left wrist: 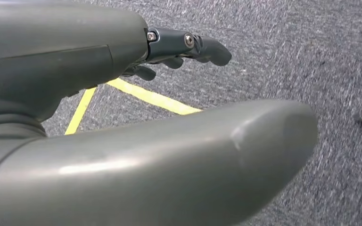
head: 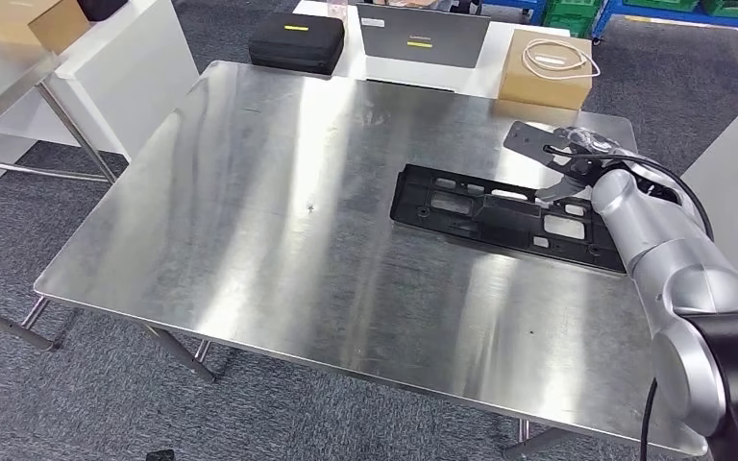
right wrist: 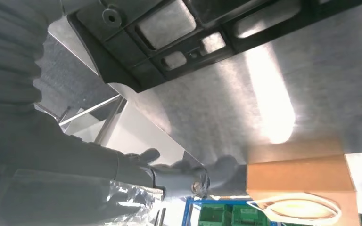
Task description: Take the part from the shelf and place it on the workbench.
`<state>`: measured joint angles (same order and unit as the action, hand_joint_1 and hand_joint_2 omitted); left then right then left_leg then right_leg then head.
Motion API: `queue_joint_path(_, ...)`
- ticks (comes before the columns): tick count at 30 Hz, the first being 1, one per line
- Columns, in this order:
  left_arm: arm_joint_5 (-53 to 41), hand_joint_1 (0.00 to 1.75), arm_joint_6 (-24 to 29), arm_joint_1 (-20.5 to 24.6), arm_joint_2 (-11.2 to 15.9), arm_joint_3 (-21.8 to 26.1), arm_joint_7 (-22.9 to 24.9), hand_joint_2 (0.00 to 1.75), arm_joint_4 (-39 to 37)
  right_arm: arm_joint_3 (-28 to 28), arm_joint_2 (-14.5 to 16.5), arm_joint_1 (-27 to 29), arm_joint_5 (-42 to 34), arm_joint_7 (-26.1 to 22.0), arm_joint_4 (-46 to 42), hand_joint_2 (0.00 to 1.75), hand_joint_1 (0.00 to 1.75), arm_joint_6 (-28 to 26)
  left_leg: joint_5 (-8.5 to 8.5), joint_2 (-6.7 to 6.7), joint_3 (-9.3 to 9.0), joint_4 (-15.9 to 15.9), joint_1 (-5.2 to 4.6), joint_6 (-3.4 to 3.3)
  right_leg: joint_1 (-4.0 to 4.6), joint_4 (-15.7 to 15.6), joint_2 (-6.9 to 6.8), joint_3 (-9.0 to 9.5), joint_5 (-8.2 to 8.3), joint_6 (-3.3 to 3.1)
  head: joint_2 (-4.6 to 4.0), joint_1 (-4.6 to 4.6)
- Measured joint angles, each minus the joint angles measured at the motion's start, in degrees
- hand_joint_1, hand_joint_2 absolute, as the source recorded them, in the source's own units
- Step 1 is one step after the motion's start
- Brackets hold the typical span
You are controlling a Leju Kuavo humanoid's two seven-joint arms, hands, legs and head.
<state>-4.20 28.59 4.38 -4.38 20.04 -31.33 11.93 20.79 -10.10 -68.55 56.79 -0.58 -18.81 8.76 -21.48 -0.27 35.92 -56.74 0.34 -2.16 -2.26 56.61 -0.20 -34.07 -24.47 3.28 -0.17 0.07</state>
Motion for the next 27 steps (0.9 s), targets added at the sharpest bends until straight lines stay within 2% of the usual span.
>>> queue_joint_path(3,0.13,0.00,0.00,-0.22,0.01,0.07,-0.07,0.00,-0.02,0.04,0.33,0.01,0.03,0.02,0.01,1.75,0.00,-0.28,-0.11,0.04,0.30,-0.45,0.24,0.90,0.04,-0.30,0.20,0.07,0.53,-1.18,0.00,-0.08)
queue_joint_path(5,0.21,0.00,0.00,-0.34,0.01,0.15,-0.13,0.00,-0.03,0.15,0.57,-0.04,0.04,0.04,0.01,1.75,0.00,-0.63,-1.86,0.08,1.25,-2.81,0.65,1.45,-0.14,-0.26,0.24,0.08,0.71,-1.91,0.00,-0.14)
queue_joint_path(6,0.26,0.00,0.00,-0.36,0.01,0.18,-0.16,0.00,-0.03,0.20,0.69,-0.06,0.04,0.05,0.01,1.75,0.00,-0.78,-3.65,0.09,2.40,-5.61,0.78,1.72,-0.10,-0.28,0.25,0.10,0.78,-2.22,0.00,-0.18)
queue_joint_path(8,0.38,0.00,0.00,-0.42,0.01,0.23,-0.21,0.00,-0.05,0.28,0.92,-0.02,0.06,0.09,0.04,1.75,0.00,-0.94,-7.65,0.10,5.78,-13.51,0.83,2.07,0.21,-0.27,0.25,0.03,0.80,-2.55,0.00,-0.23)
queue_joint_path(9,0.43,0.00,-0.01,-0.47,0.01,0.25,-0.21,0.00,-0.05,0.31,1.01,0.01,0.09,0.12,0.09,1.75,0.00,-0.95,-8.71,0.10,7.05,-16.46,0.83,2.09,0.37,-0.26,0.26,-0.01,0.80,-2.57,0.00,-0.23)
queue_joint_path(10,0.48,0.00,-0.02,-0.54,0.01,0.27,-0.22,0.00,-0.06,0.32,1.07,0.04,0.11,0.18,0.15,1.75,0.00,-0.96,-8.76,0.10,7.43,-17.52,0.82,1.98,0.52,-0.25,0.26,-0.03,0.81,-2.57,0.00,-0.22)
queue_joint_path(11,0.50,0.00,-0.02,-0.59,0.01,0.28,-0.22,0.00,-0.07,0.33,1.11,0.03,0.13,0.24,0.20,1.75,0.00,-0.98,-7.74,0.09,6.59,-16.17,0.81,1.74,0.65,-0.25,0.26,0.00,0.81,-2.57,0.00,-0.22)
queue_joint_path(13,0.52,0.00,-0.02,-0.62,0.05,0.32,-0.24,0.00,-0.07,0.33,1.18,-0.03,0.15,0.31,0.22,1.75,0.00,-1.09,-4.43,0.06,2.23,-8.41,0.70,0.94,0.85,-0.25,0.26,0.14,0.81,-2.56,0.00,-0.20)
queue_joint_path(15,0.52,0.00,-0.02,-0.61,0.12,0.36,-0.29,0.00,-0.07,0.33,1.20,-0.17,0.16,0.33,0.21,1.75,0.00,-1.27,-2.68,0.12,-1.04,-2.52,0.31,0.33,1.15,-0.27,0.24,0.14,0.87,-2.44,0.00,-0.21)
queue_joint_path(18,0.52,0.00,-0.02,-0.63,0.11,0.39,-0.39,0.00,-0.07,0.34,1.27,-0.28,0.19,0.36,0.20,1.75,0.00,-1.46,-2.35,0.25,-1.48,-1.27,-0.13,-0.12,1.33,-0.49,0.18,-0.01,1.08,-1.93,0.00,-0.29)
queue_joint_path(20,0.52,0.00,-0.04,-0.59,0.04,0.40,-0.45,0.00,-0.07,0.36,1.19,-0.41,0.26,0.48,0.20,1.75,0.00,-1.63,-1.62,0.36,-1.70,-0.32,-0.03,-0.74,1.47,0.89,0.14,-0.90,0.16,-1.73,0.00,-0.23)
queue_joint_path(21,0.51,0.00,-0.10,-0.57,0.01,0.39,-0.48,0.00,-0.07,0.37,1.05,-0.48,0.32,0.60,0.21,1.75,0.00,-1.74,-1.25,0.38,-1.73,0.08,0.05,-1.06,1.53,3.23,0.13,-2.09,-1.13,-1.90,0.00,-0.17)
queue_joint_path(23,0.51,0.00,-0.25,-0.59,-0.02,0.40,-0.52,0.00,-0.07,0.43,0.72,-0.48,0.47,0.88,0.32,1.75,0.00,-1.89,-0.89,0.31,-1.33,0.15,-0.07,-1.48,1.42,10.95,0.13,-5.80,-4.53,-2.33,0.00,-0.09)
queue_joint_path(24,0.51,0.00,-0.32,-0.64,-0.02,0.41,-0.52,0.00,-0.08,0.49,0.59,-0.35,0.51,0.99,0.42,1.75,0.00,-1.94,-0.79,0.26,-1.12,0.14,-0.14,-1.57,1.37,14.49,0.14,-7.48,-5.73,-2.30,0.00,-0.08)
queue_joint_path(25,0.51,0.00,-0.35,-0.69,-0.04,0.42,-0.52,0.00,-0.08,0.59,0.49,-0.20,0.55,1.09,0.51,1.75,0.00,-1.97,-0.70,0.21,-0.95,0.12,-0.21,-1.61,1.36,16.28,0.14,-8.27,-6.13,-2.06,0.00,-0.08)
queue_joint_path(26,0.51,0.00,-0.37,-0.74,-0.08,0.42,-0.52,0.00,-0.09,0.67,0.42,-0.08,0.56,1.16,0.59,1.75,0.00,-2.01,-0.62,0.17,-0.84,0.10,-0.26,-1.57,1.36,15.63,0.13,-7.79,-5.63,-1.65,0.00,-0.07)
queue_joint_path(27,0.51,0.00,-0.38,-0.76,-0.12,0.42,-0.52,0.00,-0.09,0.75,0.36,-0.03,0.57,1.21,0.63,1.75,0.00,-2.07,-0.56,0.14,-0.79,0.07,-0.30,-1.50,1.36,12.56,0.13,-6.04,-4.41,-1.22,0.00,-0.08)
